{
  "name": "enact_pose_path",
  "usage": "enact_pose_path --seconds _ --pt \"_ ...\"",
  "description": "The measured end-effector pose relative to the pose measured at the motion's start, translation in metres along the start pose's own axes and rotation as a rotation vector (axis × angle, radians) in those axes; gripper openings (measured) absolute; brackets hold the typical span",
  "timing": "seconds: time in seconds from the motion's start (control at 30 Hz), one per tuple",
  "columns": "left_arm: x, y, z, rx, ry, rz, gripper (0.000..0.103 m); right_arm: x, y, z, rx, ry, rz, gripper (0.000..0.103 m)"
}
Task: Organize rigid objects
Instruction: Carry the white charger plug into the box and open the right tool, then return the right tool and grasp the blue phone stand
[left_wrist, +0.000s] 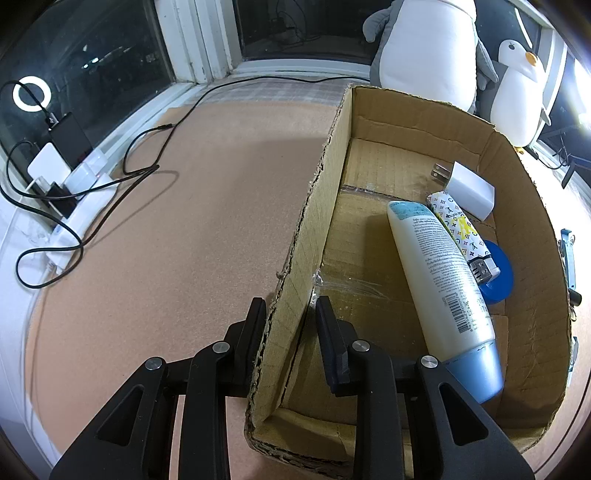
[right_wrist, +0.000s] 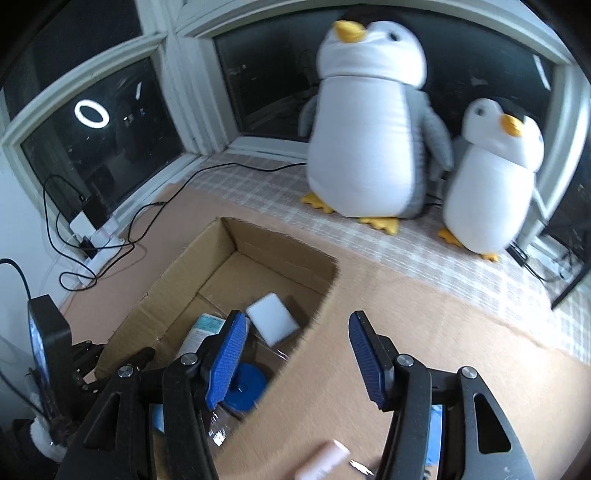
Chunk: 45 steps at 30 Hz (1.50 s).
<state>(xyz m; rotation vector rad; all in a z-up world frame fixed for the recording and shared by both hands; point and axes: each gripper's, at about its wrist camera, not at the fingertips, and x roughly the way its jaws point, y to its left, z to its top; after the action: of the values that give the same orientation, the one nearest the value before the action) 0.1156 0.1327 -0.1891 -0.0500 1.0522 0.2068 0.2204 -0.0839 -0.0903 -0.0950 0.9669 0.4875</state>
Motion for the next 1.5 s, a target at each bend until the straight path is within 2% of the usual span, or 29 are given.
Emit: enact_pose_path --seconds 0.3,0.5,0.63,1.0,1.5 --pt "0.0 0.0 0.0 0.001 0.0 0.0 0.026 -0.04 -0.063 -0.036 0.143 0.023 -0.064 0.054" --pt "0.0 0.001 0.0 0.002 0.0 -0.001 0.026 -0.045 -0.109 -0.065 0.259 0.057 -0.134 0.054" --pt "0.0 0.001 0.001 -0.001 0.0 -0.003 0.026 -0.042 -0.124 -0.081 0.292 0.078 -0.159 0.054" --pt "0.0 0.002 0.001 0.0 -0.001 -0.003 0.026 -0.018 -0.127 -0.104 0.309 0.139 -0.175 0.054" --pt "0.0 0.002 0.001 0.001 -0.001 -0.002 0.026 0.022 -0.114 -0.099 0.252 0.233 -0.193 0.054"
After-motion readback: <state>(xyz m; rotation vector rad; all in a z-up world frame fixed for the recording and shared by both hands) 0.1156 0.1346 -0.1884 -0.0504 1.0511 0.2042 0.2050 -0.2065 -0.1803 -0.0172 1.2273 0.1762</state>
